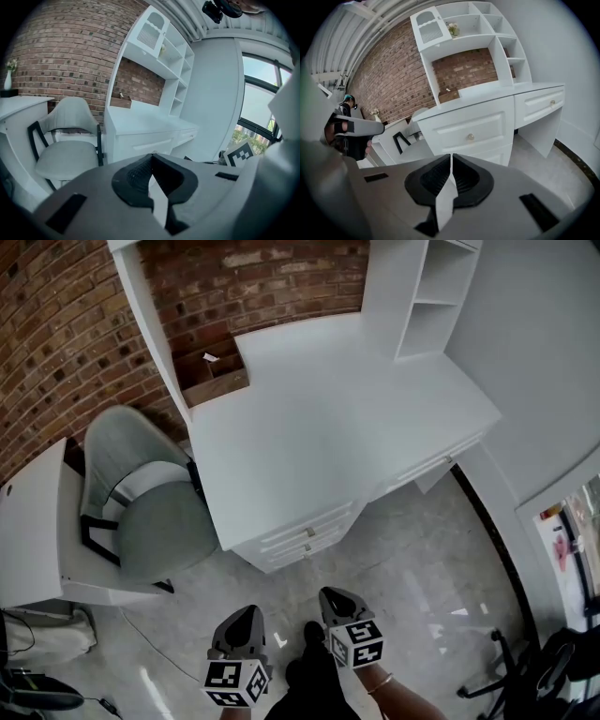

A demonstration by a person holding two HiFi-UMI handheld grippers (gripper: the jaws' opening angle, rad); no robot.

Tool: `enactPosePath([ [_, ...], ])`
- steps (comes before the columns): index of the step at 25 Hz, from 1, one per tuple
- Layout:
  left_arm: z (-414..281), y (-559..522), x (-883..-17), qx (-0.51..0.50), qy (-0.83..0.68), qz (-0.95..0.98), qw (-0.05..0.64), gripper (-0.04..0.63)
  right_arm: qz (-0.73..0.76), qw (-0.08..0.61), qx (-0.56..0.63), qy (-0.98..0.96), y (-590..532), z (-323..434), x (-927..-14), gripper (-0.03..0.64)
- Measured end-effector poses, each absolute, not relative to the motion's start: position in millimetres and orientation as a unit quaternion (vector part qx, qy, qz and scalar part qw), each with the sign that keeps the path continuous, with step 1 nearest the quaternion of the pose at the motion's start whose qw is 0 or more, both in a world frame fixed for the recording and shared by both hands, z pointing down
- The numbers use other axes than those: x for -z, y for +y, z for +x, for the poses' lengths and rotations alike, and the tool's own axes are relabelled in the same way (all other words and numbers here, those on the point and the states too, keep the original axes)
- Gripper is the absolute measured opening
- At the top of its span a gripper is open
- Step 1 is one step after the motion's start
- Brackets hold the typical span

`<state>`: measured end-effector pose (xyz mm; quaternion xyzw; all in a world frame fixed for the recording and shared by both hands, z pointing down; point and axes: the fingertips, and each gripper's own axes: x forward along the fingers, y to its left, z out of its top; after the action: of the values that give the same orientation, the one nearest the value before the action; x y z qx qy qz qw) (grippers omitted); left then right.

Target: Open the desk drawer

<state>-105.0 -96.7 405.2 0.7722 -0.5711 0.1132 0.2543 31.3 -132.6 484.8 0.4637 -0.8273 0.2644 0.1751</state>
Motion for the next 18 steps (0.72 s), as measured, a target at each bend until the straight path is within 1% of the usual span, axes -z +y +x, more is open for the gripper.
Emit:
enactPosePath([
  [4, -117, -109, -430, -0.095, -0.592, 0.752, 0.273, 0.009, 0.466, 0.184, -0.282, -0.818, -153, 30, -529, 0.006],
  [14, -103, -127, -509, -0.101, -0.580, 0.751, 0.301, 0.009, 0.464, 0.218, -0.294, -0.807, -193, 21, -623, 0.008],
  [15, -101, -128, -513, -0.104, -0.578, 0.752, 0.299, 0.009, 0.466, 0.220, -0.297, -0.804, -197, 21, -631, 0.023],
  [17, -100, -129, -522, -0.109, -0.577, 0.753, 0.296, 0.009, 0.474, 0.220, -0.304, -0.796, -206, 24, -646, 0.099],
  [18, -100, -129, -528, -0.111, -0.577, 0.753, 0.295, 0.009, 0.479, 0.220, -0.306, -0.793, -210, 25, -652, 0.103],
])
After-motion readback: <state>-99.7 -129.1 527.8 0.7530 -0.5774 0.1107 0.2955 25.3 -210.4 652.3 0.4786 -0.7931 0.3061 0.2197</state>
